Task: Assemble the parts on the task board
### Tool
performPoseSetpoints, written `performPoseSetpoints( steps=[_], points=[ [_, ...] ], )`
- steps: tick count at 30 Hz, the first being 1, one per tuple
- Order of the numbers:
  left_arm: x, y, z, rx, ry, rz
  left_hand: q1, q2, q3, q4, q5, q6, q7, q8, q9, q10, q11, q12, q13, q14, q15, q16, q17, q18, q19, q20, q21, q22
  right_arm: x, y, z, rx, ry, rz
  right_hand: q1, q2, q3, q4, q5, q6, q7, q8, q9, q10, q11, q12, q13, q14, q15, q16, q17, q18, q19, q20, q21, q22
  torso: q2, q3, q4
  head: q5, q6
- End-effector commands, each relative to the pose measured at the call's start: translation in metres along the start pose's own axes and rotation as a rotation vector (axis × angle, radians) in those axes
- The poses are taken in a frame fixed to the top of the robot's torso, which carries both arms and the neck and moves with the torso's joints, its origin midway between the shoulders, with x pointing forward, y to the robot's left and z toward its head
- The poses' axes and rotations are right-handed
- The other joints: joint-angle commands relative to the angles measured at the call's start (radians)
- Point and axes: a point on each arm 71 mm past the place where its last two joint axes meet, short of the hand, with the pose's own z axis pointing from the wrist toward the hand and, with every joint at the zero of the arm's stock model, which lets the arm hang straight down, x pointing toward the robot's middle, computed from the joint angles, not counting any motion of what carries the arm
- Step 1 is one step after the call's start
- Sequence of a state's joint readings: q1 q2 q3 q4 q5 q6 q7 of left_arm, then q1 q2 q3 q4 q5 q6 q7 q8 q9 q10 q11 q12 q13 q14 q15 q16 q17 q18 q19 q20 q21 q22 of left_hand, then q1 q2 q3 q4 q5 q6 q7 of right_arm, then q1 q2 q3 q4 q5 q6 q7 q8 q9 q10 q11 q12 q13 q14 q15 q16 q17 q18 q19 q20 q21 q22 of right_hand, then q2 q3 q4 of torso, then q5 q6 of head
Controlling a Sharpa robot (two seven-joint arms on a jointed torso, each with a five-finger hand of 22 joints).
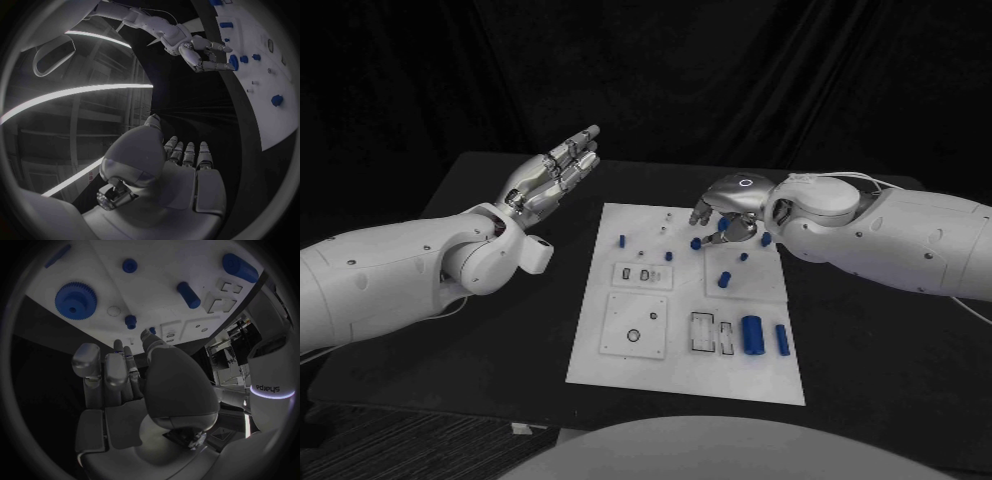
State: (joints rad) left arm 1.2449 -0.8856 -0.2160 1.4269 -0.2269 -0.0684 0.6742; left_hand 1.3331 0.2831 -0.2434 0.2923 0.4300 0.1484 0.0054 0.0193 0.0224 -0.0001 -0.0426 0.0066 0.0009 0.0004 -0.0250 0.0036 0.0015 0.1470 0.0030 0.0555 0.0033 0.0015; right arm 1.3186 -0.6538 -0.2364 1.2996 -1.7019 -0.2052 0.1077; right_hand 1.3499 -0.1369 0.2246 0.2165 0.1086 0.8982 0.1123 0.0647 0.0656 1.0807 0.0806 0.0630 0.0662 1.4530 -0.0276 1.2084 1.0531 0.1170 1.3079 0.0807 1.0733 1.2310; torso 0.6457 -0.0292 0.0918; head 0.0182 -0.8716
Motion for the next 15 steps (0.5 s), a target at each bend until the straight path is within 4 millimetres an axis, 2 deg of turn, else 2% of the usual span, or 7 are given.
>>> performPoseSetpoints(
  steps=[1,4,8,15],
  points=[
    [0.0025,-0.0009,0.0008,0.018,0.018,-0.013,0.008,0.005,0.005,0.0,0.005,0.006,0.001,0.005,0.001,0.0,0.008,-0.007,-0.001,0.0,-0.008,-0.004,-0.001,0.017,-0.003,0.007,-0.003,-0.001,0.0023,-0.0009,0.0006,0.023,0.045,0.003,0.003,0.015,-0.01,-0.002,0.01,0.004,0.007,0.003,0.002,-0.006,0.001,0.002,0.002,-0.001,0.007,0.004,0.002,-0.008,0.004,0.006,-0.004,0.003,0.0,0.0006,0.0009,-0.002,-0.001],
    [0.0027,-0.0008,0.0009,0.017,0.02,-0.015,0.008,0.005,0.005,0.0,0.005,0.007,0.002,0.005,0.001,0.0,0.009,-0.007,-0.001,0.0,-0.007,-0.004,-0.001,0.018,-0.003,0.008,-0.003,-0.001,0.0028,-0.0002,0.0019,0.02,0.048,0.003,0.017,0.022,-0.012,-0.012,0.028,0.014,0.01,0.005,0.003,-0.004,0.002,0.003,0.002,-0.001,0.008,0.008,0.005,-0.008,0.006,0.008,-0.003,0.007,-0.001,0.0001,0.0021,-0.004,-0.001],
    [0.0025,-0.0006,0.0009,0.015,0.021,-0.016,0.008,0.005,0.005,0.0,0.005,0.007,0.002,0.005,0.001,0.0,0.009,-0.007,-0.001,0.0,-0.007,-0.004,-0.001,0.018,-0.003,0.008,-0.003,-0.001,0.0041,0.0012,0.0044,0.019,0.051,0.003,0.052,0.035,-0.006,-0.036,0.079,0.035,0.005,0.007,0.004,-0.001,0.0,0.002,0.001,-0.003,0.007,0.011,0.005,-0.008,0.008,0.008,-0.006,0.014,0.0,-0.0004,0.0024,-0.007,0.001],
    [0.0038,0.0001,0.002,0.012,0.031,-0.022,0.008,0.005,0.006,0.0,0.005,0.011,0.005,0.005,0.002,0.0,0.012,-0.007,-0.001,0.0,-0.002,-0.004,-0.001,0.019,-0.003,0.014,-0.003,-0.001,0.0102,0.0017,0.01,0.029,0.062,0.006,0.088,0.038,0.019,-0.057,0.123,0.066,0.002,0.008,0.004,0.003,0.001,0.0,-0.003,-0.003,0.008,0.011,0.003,-0.008,0.011,0.008,-0.006,0.022,0.0,-0.0011,0.0045,-0.011,-0.001]
  ],
)
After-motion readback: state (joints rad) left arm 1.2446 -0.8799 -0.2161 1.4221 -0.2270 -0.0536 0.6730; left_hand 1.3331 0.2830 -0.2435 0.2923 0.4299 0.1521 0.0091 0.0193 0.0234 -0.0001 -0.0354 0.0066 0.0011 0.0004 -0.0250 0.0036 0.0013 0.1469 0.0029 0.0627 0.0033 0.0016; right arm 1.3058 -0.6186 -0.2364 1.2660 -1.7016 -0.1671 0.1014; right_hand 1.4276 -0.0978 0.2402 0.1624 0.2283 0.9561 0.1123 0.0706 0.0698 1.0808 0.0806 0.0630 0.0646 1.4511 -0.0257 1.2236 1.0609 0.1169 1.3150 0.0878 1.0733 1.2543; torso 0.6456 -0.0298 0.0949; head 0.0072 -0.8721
